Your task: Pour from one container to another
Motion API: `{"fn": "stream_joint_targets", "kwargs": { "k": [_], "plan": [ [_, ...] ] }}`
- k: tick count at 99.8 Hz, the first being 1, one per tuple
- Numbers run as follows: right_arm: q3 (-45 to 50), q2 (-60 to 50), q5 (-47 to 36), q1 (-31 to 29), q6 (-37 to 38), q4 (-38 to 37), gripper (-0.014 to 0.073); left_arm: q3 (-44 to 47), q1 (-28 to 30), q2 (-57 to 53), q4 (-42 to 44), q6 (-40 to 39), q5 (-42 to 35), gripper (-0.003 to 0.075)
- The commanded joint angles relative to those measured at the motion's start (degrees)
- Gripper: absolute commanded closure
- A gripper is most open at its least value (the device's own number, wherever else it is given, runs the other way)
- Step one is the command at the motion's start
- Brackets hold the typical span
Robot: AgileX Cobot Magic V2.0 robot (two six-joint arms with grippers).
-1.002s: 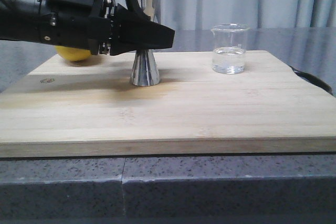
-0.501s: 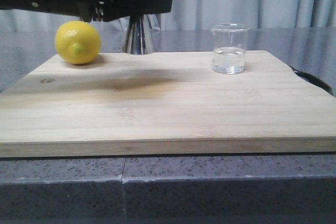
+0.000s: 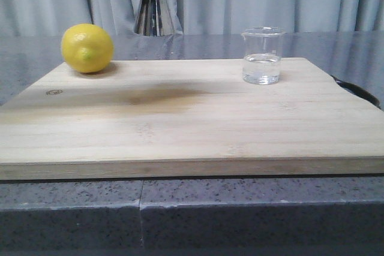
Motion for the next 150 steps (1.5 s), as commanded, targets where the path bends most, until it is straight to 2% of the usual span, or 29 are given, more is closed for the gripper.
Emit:
{"fn": "stream_joint_targets", "kwargs": {
  "k": [1,31,52,71,80,95,106,115,122,150],
  "plan": [
    [-3.5,2.5,-5.5,2.0,-1.9,1.0,-0.0034,-1.5,-0.4,-2.7,-4.9,-0.5,6.2,0.0531],
    [-4.9,12.7,-16.7,11.9,-1.9,1.2,-0.0034,-1.5,-0.4,-2.6,-4.9,-0.5,5.6,0.0531],
    [-4.9,19.8,-25.2,15.3,-1.9,3.4,-0.0034,-1.5,-0.4,-2.6,-4.9,-0.5,5.6,0.0531],
    [-3.8,24.1,-36.2,17.7,-1.9,4.2,-0.0034,-1.5,-0.4,-2.6,-4.9,-0.5,5.6,0.0531],
    [-0.5,24.3,-42.1,18.1,-1.4,4.2,-0.0034,-1.5,-0.4,-2.6,-4.9,-0.5,5.6,0.0531],
    [8.0,24.3,-56.4,18.2,-0.1,4.2,-0.0034,-1.5,-0.4,-2.6,-4.9,-0.5,5.6,0.0531],
    [14.3,24.4,-65.9,18.2,3.4,3.6,-0.0034,-1.5,-0.4,-2.6,-4.9,-0.5,5.6,0.0531],
    [18.3,25.0,-72.5,18.2,8.4,-0.7,-0.0034,-1.5,-0.4,-2.6,-4.9,-0.5,5.6,0.0531],
    [19.9,26.6,-76.4,18.2,11.9,-5.2,-0.0034,-1.5,-0.4,-2.6,-4.9,-0.5,5.6,0.0531],
    [20.3,36.4,-88.2,18.1,11.6,-5.2,-0.0034,-1.5,-0.4,-2.6,-4.9,-0.5,5.6,0.0531]
  ]
}}
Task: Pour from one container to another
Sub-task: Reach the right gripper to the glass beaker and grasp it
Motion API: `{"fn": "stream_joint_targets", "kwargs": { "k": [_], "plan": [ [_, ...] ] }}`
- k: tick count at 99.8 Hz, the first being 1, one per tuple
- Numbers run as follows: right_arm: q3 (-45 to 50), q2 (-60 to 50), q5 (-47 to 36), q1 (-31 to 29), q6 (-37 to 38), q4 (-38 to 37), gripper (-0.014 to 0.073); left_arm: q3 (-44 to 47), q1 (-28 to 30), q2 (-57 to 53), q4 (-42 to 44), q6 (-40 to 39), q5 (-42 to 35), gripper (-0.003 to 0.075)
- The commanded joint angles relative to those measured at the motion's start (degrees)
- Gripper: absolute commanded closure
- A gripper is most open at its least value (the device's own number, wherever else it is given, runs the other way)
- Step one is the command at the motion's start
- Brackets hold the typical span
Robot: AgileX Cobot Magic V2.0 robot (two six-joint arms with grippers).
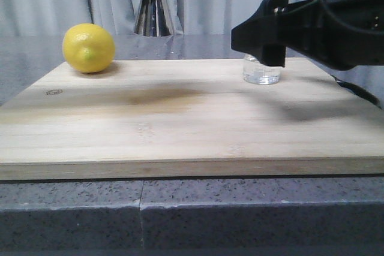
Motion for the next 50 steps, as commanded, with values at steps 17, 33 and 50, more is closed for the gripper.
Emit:
{"fn": "stream_joint_targets", "kwargs": {
  "k": [17,33,50],
  "plan": [
    [-1.4,5.1,-13.0,-1.1,0.0,-0.6,-0.0034,-1.5,-0.4,-2.6,-5.1,-0.5,5.6,0.0531],
    [-3.7,7.7,-12.9,-1.8,-3.2,-0.6,-0.0031,-1.5,-0.4,-2.6,-5.1,-0.5,5.6,0.0531],
    [-5.3,9.3,-12.4,-1.8,-5.2,-0.5,0.0024,-1.5,-0.4,-2.6,-5.1,-0.5,5.6,0.0531]
  ]
}}
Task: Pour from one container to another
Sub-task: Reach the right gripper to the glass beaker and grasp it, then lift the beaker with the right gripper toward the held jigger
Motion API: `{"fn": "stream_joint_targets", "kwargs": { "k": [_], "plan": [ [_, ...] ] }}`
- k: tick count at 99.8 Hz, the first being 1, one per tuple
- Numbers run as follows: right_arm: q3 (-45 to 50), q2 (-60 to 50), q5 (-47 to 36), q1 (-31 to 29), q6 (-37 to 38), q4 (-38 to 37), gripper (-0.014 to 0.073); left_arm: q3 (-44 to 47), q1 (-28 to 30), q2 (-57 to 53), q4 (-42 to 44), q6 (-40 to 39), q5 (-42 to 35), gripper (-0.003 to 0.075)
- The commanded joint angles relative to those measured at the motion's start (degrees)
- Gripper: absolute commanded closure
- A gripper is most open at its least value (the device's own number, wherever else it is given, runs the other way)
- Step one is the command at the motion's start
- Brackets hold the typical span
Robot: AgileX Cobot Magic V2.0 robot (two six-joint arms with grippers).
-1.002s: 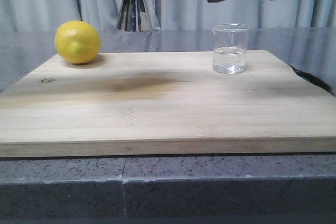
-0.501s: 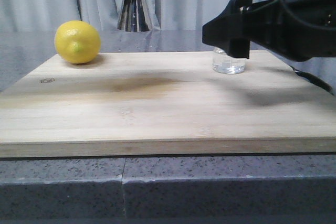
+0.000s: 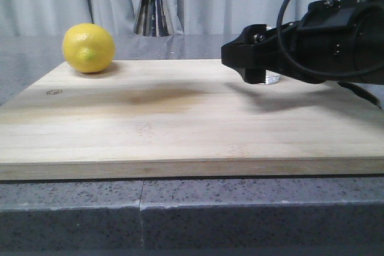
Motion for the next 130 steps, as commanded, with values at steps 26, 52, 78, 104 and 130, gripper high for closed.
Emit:
{"fn": "stream_joint_targets", "kwargs": {
  "k": [26,52,78,104,130],
  "plan": [
    [-1.8,-0.9,-4.5,-0.9,-1.3,-0.4,0.0172,-1.5,-0.4,-2.6,-5.1,-0.5,5.6,0.0531],
    [-1.8,-0.9,-1.5,-0.9,-1.3,-0.4,0.0319,-1.5,-0.4,-2.6,-5.1,-0.5,5.6,0.0531],
    [-2.1,-4.4,2.8,-0.9,-1.3,-0.4,0.0325,-1.5,-0.4,-2.6,-5.1,-0.5,5.6,0.0531],
    [-5.5,-13.4,14.0,-0.9,-1.4,-0.5,0.0325,-1.5,-0.4,-2.6,-5.1,-0.5,5.6,0.0531],
    [-17.0,-21.3,37.1,-0.9,-1.4,-4.5,0.0325,-1.5,-0.4,-2.6,-5.1,-0.5,5.6,0.0531]
  ]
}}
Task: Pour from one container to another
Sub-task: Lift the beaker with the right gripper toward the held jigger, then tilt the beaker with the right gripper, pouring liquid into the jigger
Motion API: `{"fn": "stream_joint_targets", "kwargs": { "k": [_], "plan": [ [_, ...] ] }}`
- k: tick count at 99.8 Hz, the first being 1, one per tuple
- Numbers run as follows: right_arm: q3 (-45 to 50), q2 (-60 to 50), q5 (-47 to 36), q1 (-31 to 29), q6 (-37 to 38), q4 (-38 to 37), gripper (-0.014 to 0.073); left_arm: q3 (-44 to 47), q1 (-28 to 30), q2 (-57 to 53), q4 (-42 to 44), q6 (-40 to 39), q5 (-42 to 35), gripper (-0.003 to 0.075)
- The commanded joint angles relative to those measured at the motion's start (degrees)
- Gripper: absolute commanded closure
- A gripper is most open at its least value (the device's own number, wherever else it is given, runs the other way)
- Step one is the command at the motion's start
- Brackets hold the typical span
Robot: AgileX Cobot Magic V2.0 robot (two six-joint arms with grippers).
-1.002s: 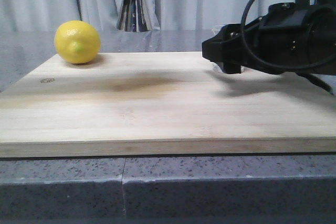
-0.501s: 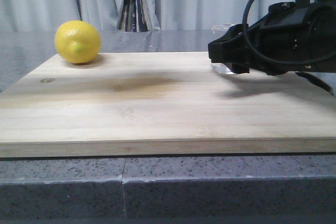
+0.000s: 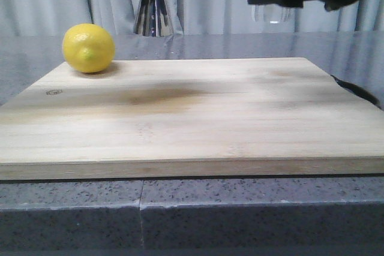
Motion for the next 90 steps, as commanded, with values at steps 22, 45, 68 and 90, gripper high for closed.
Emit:
{"fn": "stream_joint_targets", "kwargs": {
  "k": [22,45,68,90],
  "plan": [
    [-20.2,-4.4,28.2,0.8,-1.1,-6.6,0.0325,-1.5,-0.4,-2.6,-5.1,-0.5,5.6,0.0531],
    [-30.6,-4.4,40.2,6.0,-8.2,-7.1,0.0325,-1.5,-0.4,-2.6,-5.1,-0.5,5.6,0.0531],
    [-34.5,-4.3,42.4,12.6,-15.8,-9.1,0.0325,-1.5,-0.4,-2.6,-5.1,-0.5,5.6,0.0531],
    [-35.2,-4.2,42.8,16.7,-16.2,-18.8,0.0325,-1.5,-0.4,-2.6,-5.1,-0.5,5.6,0.0531]
  ]
}}
